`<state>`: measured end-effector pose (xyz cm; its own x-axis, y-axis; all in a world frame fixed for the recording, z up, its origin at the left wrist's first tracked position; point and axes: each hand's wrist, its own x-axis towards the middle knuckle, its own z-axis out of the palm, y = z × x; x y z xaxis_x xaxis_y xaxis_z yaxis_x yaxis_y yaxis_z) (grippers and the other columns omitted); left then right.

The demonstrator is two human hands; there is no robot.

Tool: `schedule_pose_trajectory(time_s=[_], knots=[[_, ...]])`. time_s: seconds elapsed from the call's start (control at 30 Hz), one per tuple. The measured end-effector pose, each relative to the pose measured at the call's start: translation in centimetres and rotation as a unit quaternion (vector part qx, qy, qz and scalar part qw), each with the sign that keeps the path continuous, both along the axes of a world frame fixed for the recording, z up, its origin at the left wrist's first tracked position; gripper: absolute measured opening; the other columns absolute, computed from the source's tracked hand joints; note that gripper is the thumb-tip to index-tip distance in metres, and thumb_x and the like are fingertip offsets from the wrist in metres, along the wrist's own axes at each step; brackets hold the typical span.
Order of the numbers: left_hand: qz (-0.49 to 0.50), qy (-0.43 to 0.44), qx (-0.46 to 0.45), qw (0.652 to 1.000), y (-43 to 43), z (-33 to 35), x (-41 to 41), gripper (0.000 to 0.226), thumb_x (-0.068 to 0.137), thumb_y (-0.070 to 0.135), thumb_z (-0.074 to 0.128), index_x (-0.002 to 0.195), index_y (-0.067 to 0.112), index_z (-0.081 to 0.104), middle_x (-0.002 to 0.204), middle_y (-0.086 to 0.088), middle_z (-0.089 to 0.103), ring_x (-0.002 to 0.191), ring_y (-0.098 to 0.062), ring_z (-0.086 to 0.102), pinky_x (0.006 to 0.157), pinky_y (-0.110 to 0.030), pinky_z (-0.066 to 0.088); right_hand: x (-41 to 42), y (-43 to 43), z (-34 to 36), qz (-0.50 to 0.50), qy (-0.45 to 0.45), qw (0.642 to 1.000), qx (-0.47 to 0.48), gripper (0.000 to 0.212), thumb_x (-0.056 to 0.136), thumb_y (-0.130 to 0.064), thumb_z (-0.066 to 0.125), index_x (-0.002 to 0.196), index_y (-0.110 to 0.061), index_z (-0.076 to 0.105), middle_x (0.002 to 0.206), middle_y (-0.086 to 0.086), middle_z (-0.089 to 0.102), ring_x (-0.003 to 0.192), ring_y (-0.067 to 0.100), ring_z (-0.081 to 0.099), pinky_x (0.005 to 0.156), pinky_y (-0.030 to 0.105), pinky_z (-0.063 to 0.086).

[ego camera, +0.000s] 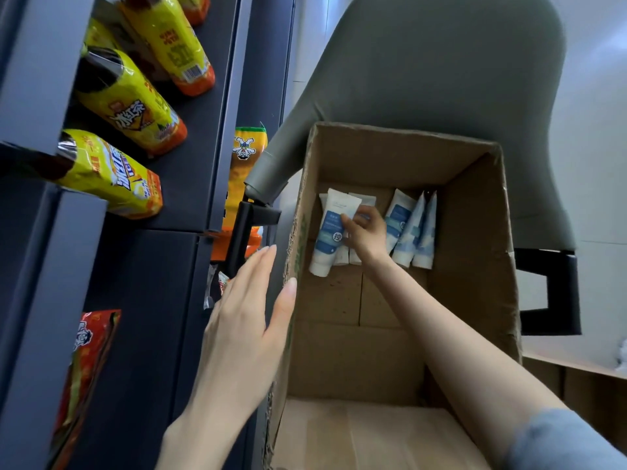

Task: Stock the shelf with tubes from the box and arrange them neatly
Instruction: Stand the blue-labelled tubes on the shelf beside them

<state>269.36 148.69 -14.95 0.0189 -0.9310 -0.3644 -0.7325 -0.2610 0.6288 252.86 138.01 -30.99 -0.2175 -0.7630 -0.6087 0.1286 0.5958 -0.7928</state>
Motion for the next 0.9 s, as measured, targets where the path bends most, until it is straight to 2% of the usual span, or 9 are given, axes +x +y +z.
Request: schedule_pose_trajectory(time_s=[0.07, 0.17, 0.27, 0.33, 0.43, 0.5, 0.6, 0.73, 0.9], knots=[[0.004, 0.017, -0.015, 1.0, -0.1, 0.4, -0.6, 0.06, 0.089, 0.054, 0.029, 0.146, 0.036, 0.027, 0.137, 0.033, 0.024, 0.124, 0.021, 0.016, 0.1, -0.006, 0.016, -1.3, 0.8, 2.2, -0.003, -0.028, 0.999, -0.039, 0.023, 0.092, -0.008, 0.058, 0.112, -0.006, 0.047, 0.112, 0.013, 0.063, 0.092, 0.017, 0.066, 0.071, 0.028, 0.058], [0.002, 0.054, -0.028, 0.998, -0.3, 0.8, -1.6, 0.059, 0.088, 0.051, 0.033, 0.145, 0.033, 0.031, 0.137, 0.031, 0.028, 0.121, 0.026, 0.019, 0.095, 0.005, 0.017, -3.2, 2.0, 6.1, 0.032, -0.071, 0.994, -0.076, 0.022, 0.092, -0.012, 0.06, 0.113, -0.013, 0.051, 0.108, 0.002, 0.068, 0.093, 0.01, 0.068, 0.07, 0.025, 0.058], [0.007, 0.091, -0.021, 0.996, -0.4, 0.9, -2.5, 0.06, 0.089, 0.049, 0.038, 0.146, 0.033, 0.03, 0.147, 0.022, 0.031, 0.133, 0.012, 0.023, 0.109, -0.016, 0.027, -4.4, 3.3, 9.9, 0.086, -0.145, 0.98, -0.103, 0.022, 0.09, -0.012, 0.061, 0.111, -0.016, 0.056, 0.109, 0.004, 0.07, 0.101, 0.02, 0.068, 0.071, 0.029, 0.058], [0.004, 0.115, 0.008, 0.993, -0.4, 0.8, -3.0, 0.06, 0.09, 0.048, 0.042, 0.146, 0.033, 0.029, 0.147, 0.02, 0.034, 0.134, 0.005, 0.029, 0.111, -0.026, 0.03, -4.6, 4.2, 11.9, 0.119, -0.195, 0.967, -0.114, 0.023, 0.086, -0.014, 0.062, 0.109, -0.016, 0.057, 0.105, 0.004, 0.071, 0.098, 0.02, 0.069, 0.068, 0.028, 0.057], [0.013, 0.195, 0.074, 0.978, -0.1, 0.4, -3.7, 0.049, 0.087, 0.048, 0.048, 0.134, 0.035, 0.044, 0.127, 0.019, 0.057, 0.114, 0.006, 0.053, 0.094, -0.019, 0.048, -4.3, 5.4, 13.7, 0.147, -0.23, 0.955, -0.114, 0.027, 0.084, -0.016, 0.062, 0.11, -0.014, 0.057, 0.105, 0.008, 0.071, 0.096, 0.02, 0.069, 0.067, 0.028, 0.058], [0.023, 0.22, 0.087, 0.971, 0.1, 0.0, -3.8, 0.046, 0.083, 0.051, 0.05, 0.127, 0.036, 0.05, 0.116, 0.018, 0.063, 0.105, 0.007, 0.058, 0.084, -0.016, 0.051, -4.1, 5.8, 14.1, 0.16, -0.202, 0.96, -0.109, 0.029, 0.083, -0.017, 0.062, 0.111, -0.015, 0.055, 0.111, 0.01, 0.068, 0.101, 0.022, 0.068, 0.071, 0.03, 0.059], [0.045, 0.248, 0.092, 0.963, 0.3, -0.6, -3.5, 0.043, 0.078, 0.052, 0.058, 0.119, 0.039, 0.055, 0.111, 0.02, 0.066, 0.105, 0.002, 0.06, 0.085, -0.022, 0.051, -4.0, 6.2, 14.2, 0.16, -0.182, 0.965, -0.103, 0.027, 0.082, -0.018, 0.062, 0.109, -0.016, 0.055, 0.112, 0.009, 0.067, 0.105, 0.021, 0.066, 0.074, 0.031, 0.059], [0.055, 0.271, 0.107, 0.955, 0.1, -0.9, -3.1, 0.033, 0.075, 0.053, 0.07, 0.106, 0.047, 0.059, 0.106, 0.018, 0.068, 0.102, -0.003, 0.063, 0.079, -0.02, 0.048, -4.0, 6.6, 14.1, 0.167, -0.196, 0.96, -0.108, 0.026, 0.079, -0.022, 0.065, 0.104, -0.019, 0.057, 0.11, 0.007, 0.068, 0.105, 0.021, 0.066, 0.073, 0.031, 0.059], [0.064, 0.241, 0.089, 0.964, -0.7, -1.0, -2.8, 0.032, 0.071, 0.053, 0.072, 0.1, 0.045, 0.06, 0.102, 0.019, 0.068, 0.096, 0.0, 0.063, 0.077, -0.021, 0.047, -4.4, 6.1, 12.3, 0.182, -0.232, 0.952, -0.086, 0.031, 0.083, -0.032, 0.063, 0.111, -0.019, 0.06, 0.117, 0.006, 0.066, 0.111, 0.02, 0.063, 0.081, 0.032, 0.057]])
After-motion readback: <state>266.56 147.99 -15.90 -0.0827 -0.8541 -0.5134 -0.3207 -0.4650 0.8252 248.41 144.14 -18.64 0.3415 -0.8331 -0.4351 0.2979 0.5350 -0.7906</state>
